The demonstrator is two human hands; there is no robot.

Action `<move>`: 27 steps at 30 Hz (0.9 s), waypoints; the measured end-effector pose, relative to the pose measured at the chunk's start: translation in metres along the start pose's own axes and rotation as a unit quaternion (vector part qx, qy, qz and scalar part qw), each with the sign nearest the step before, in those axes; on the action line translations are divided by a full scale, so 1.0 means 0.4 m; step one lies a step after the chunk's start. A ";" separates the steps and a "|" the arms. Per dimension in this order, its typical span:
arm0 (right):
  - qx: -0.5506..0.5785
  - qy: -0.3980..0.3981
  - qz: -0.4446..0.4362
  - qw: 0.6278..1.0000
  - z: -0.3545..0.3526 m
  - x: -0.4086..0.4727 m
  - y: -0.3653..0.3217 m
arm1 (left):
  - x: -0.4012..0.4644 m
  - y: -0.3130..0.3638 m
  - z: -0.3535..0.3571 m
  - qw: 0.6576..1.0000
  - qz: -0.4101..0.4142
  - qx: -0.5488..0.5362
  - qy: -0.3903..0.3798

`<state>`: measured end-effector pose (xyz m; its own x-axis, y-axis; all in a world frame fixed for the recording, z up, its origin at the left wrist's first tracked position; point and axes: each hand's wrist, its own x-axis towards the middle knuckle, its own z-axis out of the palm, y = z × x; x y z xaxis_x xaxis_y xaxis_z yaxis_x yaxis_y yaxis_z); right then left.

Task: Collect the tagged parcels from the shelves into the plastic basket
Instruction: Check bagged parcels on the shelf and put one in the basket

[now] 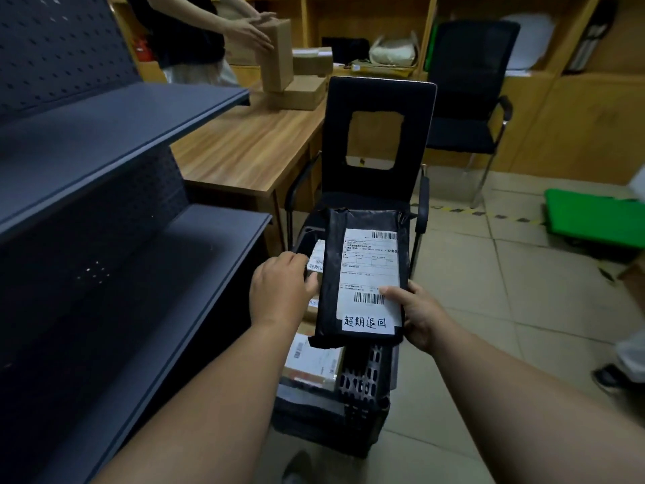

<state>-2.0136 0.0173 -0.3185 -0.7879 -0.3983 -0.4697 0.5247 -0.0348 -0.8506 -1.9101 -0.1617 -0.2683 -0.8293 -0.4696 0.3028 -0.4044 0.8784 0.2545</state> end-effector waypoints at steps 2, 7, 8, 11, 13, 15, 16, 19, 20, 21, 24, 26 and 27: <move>0.006 0.012 0.003 1.000 0.002 0.044 -0.003 | 0.048 -0.007 0.033 1.000 0.012 -0.004 -0.004; 0.020 0.050 0.012 0.998 0.016 0.172 -0.012 | 0.192 -0.039 0.117 0.998 0.049 -0.006 -0.025; 0.023 0.060 0.014 0.998 0.020 0.198 -0.013 | 0.221 -0.045 0.133 0.998 0.055 -0.010 -0.029; 0.033 0.089 0.020 0.995 0.034 0.275 -0.014 | 0.302 -0.064 0.183 0.997 0.063 -0.021 -0.050; 0.039 0.109 0.026 0.993 0.038 0.324 -0.009 | 0.348 -0.078 0.222 0.995 0.063 -0.035 -0.066; 0.047 0.128 0.032 0.990 0.037 0.366 -0.001 | 0.387 -0.093 0.264 0.994 0.071 -0.040 -0.078; 0.051 0.138 0.036 0.988 0.034 0.385 0.004 | 0.405 -0.100 0.286 0.993 0.077 -0.041 -0.083; 0.062 0.162 0.046 0.984 0.028 0.429 0.020 | 0.449 -0.112 0.349 0.990 0.087 -0.045 -0.103; 0.064 0.168 0.051 0.982 0.026 0.441 0.028 | 0.461 -0.116 0.369 0.989 0.089 -0.045 -0.111; 0.064 0.175 0.056 0.981 0.023 0.454 0.035 | 0.471 -0.119 0.388 0.988 0.091 -0.046 -0.119; 0.062 0.194 0.069 0.977 0.010 0.490 0.059 | 0.494 -0.131 0.439 0.985 0.094 -0.045 -0.134; 0.059 0.204 0.080 0.974 0.000 0.514 0.071 | 0.506 -0.138 0.467 0.984 0.093 -0.045 -0.142; 0.056 0.210 0.085 0.972 -0.005 0.526 0.076 | 0.511 -0.141 0.479 0.984 0.093 -0.046 -0.145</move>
<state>-2.1640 -0.0657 -0.4437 -0.7361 0.0026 -0.6768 0.6724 -0.1111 -0.7318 -2.1305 -0.2900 -0.3967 -0.9663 -0.2440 0.0815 -0.2088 0.9291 0.3053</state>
